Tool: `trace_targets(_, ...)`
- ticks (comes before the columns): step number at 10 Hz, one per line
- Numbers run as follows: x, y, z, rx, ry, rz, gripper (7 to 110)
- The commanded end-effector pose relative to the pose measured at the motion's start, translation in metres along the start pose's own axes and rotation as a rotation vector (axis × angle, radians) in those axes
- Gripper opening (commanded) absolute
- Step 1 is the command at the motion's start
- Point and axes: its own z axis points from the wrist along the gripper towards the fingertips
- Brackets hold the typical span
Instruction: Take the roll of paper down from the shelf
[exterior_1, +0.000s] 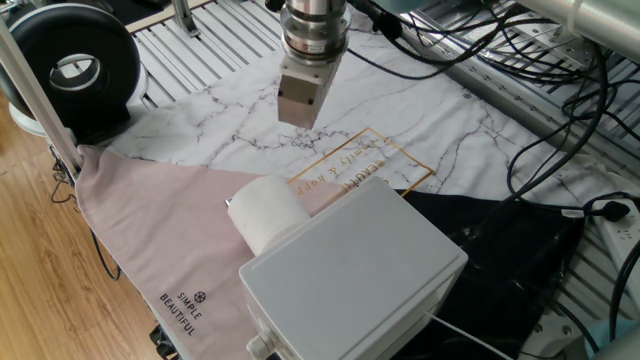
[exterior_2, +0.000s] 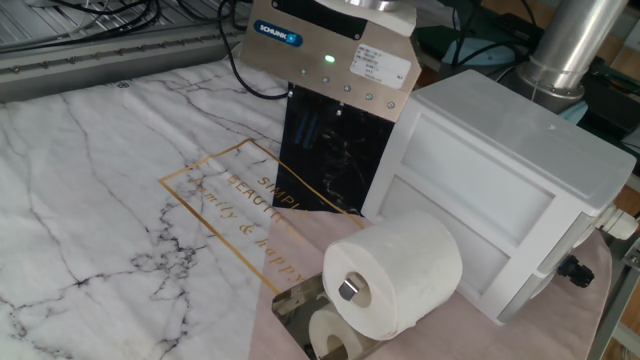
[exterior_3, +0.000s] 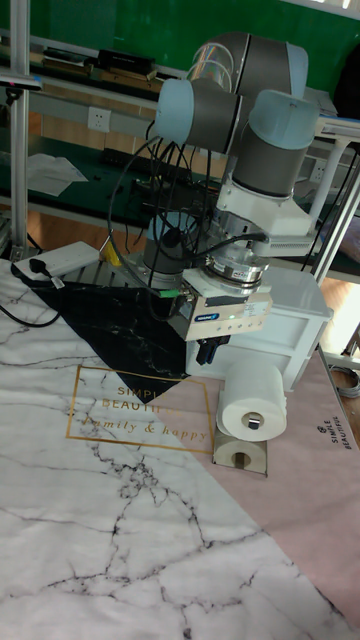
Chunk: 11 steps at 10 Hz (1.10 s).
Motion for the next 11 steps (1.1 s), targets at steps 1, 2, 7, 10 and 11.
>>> trace_targets(1,-0.006,0.022,-0.003,-0.081,-0.016,0.189,7)
trace_targets(2,0.001,0.032,-0.003,-0.118,0.016,0.205,7)
trace_targets(7,0.006,-0.008,0.001,0.051,0.016,0.269,7)
trace_targets(10,0.018,-0.006,0.001,0.053,0.062,0.328,7)
trace_targets(11,0.017,-0.009,0.001,0.065,0.058,0.308,7)
